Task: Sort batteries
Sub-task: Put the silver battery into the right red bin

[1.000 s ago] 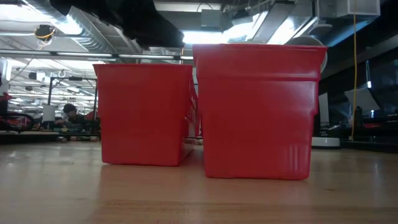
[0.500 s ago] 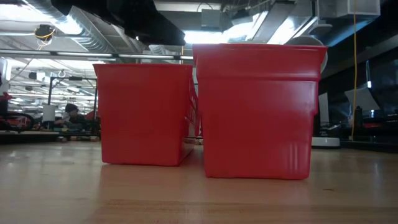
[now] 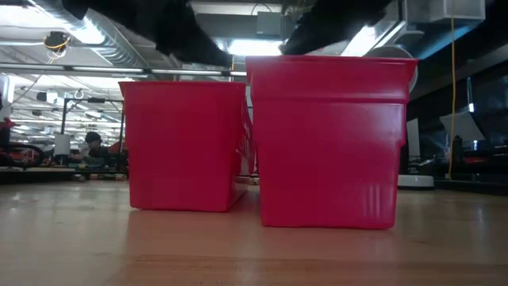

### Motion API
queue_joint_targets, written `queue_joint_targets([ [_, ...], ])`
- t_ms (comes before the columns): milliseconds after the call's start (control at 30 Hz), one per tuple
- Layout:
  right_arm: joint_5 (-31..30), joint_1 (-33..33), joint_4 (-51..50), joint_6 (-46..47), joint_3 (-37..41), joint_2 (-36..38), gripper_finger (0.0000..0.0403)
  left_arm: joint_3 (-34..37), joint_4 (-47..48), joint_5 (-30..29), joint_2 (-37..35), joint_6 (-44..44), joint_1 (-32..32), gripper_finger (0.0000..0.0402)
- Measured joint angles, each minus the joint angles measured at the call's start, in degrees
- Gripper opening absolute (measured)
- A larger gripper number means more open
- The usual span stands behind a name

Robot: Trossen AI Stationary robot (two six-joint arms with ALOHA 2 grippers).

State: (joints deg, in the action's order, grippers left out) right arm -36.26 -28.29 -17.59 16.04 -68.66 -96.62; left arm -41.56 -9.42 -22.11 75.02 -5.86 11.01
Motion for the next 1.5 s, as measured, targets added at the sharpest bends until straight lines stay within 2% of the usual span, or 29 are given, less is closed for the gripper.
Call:
queue_joint_targets([
  [133, 3.7, 4.1, -1.1, -2.6, 0.0, 0.0, 0.0014, 0.0, 11.4, -8.0, -0.8, 5.6, 0.7, 0.0166],
  [233, 5.8, 5.9, -1.2, -3.2, 0.1, -0.5, 0.0014, 0.1, 22.2, -11.3, -3.1, 12.2, 1.4, 0.0166],
  [400, 7.8, 7.1, -4.7, -2.9, 0.1, -1.8, 0.0014, 0.0, 35.2, -11.9, -8.3, 21.0, 1.1, 0.0166],
  [533, 9.8, 7.4, -6.1, -2.9, 0.2, -3.2, 0.0, 0.0, 46.2, -12.0, -10.9, 29.6, -2.3, 0.0166],
  [633, 9.6, 7.4, -6.0, -3.5, 0.2, -3.8, 0.0012, 0.0, 52.7, -11.4, -11.0, 34.3, -5.7, 0.0166],
  [833, 5.7, 7.3, -7.3, -6.7, 0.1, -2.7, 0.0055, 0.0, 53.5, -7.9, -10.0, 33.0, -9.3, 0.0166],
  [967, 6.4, 6.4, -14.5, -4.6, -1.4, 1.1, 0.0069, 0.0, 52.6, -7.2, -9.8, 29.0, -11.3, 0.0166],
  [1100, 8.0, 3.7, -25.8, 3.7, -1.9, 5.6, 0.007, 0.0, 51.7, -0.4, -9.7, 23.6, -16.1, 0.0166],
  [1200, 9.9, 0.6, -37.3, 15.5, -2.0, 8.1, 0.0071, 0.0, 51.6, 3.4, -9.7, 21.0, -19.5, 0.0166],
  [1367, 17.1, -7.5, -52.2, 39.6, -1.9, 8.8, 0.0071, 0.0, 50.9, 4.0, -9.7, 18.7, -21.9, 0.0166],
  [1500, 23.7, -14.6, -52.6, 54.0, -1.9, 8.5, 0.0071, 0.0, 47.6, 4.0, -9.7, 17.2, -22.0, 0.0166],
])
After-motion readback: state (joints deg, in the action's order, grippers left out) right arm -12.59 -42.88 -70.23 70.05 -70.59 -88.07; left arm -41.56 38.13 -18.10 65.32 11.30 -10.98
